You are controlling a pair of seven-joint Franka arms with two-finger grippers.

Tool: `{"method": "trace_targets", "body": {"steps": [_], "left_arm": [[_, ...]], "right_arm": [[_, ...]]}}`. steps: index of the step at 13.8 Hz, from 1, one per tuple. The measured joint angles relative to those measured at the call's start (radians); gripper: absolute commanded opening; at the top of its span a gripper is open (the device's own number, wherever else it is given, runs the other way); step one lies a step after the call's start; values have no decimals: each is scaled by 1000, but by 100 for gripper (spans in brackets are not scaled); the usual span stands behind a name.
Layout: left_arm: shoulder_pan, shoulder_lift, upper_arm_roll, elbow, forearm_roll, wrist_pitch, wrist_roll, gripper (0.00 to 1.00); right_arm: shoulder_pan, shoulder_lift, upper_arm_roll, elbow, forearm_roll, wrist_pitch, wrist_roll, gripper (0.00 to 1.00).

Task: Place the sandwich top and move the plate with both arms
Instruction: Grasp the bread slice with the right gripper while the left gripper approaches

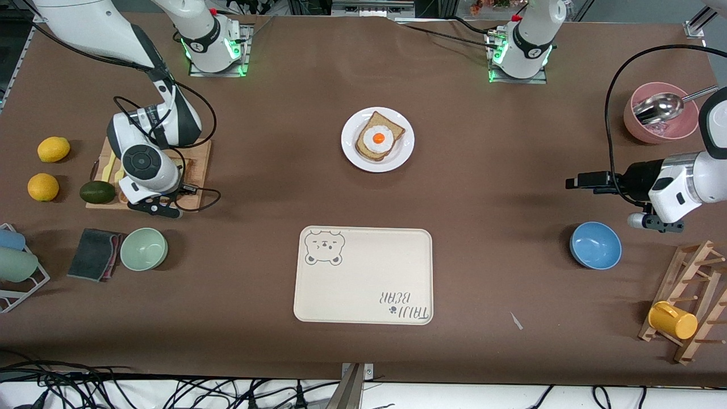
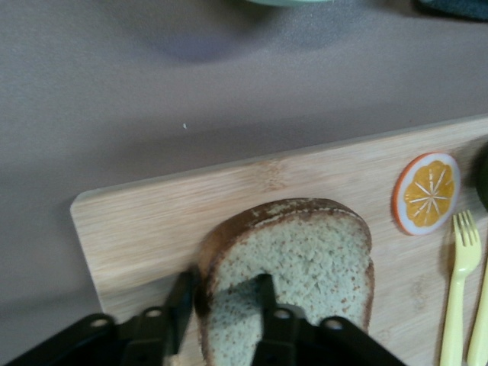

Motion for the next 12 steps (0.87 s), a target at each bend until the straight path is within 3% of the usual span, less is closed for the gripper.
{"method": "trace_targets", "body": {"steps": [12], "left_arm": [[-1,48,0,-7,-58,-1,52,99]], "right_arm": [[-1,0,0,12,0,-4,3,0]]}}
